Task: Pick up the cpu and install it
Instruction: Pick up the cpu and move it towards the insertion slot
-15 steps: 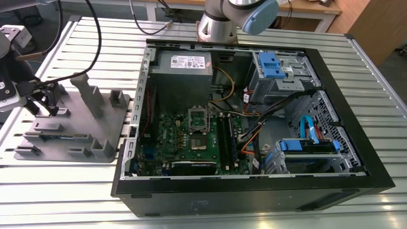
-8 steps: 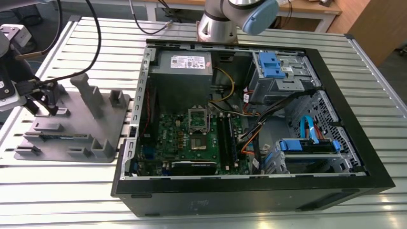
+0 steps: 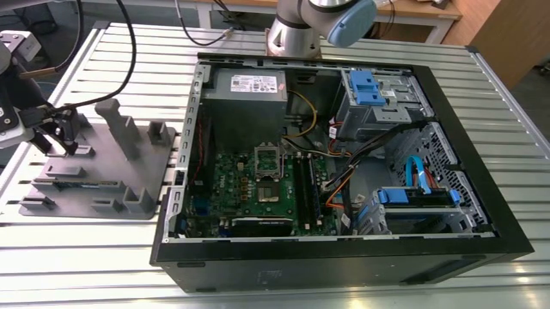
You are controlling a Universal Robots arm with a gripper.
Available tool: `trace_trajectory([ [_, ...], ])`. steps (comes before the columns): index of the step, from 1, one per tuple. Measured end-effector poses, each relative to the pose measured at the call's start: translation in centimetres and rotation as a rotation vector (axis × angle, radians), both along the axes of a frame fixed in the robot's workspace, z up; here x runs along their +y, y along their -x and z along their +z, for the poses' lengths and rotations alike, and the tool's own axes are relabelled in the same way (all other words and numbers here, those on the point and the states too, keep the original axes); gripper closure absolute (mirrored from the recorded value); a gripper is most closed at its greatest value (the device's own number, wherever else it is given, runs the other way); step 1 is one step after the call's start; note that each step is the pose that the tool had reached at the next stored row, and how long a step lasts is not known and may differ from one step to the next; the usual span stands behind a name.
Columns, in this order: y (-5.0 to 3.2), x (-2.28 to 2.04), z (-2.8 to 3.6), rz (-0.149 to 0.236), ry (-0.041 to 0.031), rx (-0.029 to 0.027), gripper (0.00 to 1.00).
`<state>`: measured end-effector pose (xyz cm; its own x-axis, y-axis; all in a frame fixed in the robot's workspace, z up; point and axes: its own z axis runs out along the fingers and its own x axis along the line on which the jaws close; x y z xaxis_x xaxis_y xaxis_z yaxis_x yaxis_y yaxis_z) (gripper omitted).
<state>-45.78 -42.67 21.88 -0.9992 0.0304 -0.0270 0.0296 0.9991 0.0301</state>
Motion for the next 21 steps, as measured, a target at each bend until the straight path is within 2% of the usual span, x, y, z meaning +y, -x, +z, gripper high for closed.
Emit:
trace_trajectory([
  [14, 0.0, 0.0, 0.2, 0.0, 0.0001, 0.0002, 0.53],
  [21, 0.0, 0.0, 0.52, 0.0, 0.0001, 0.0001, 0.53],
])
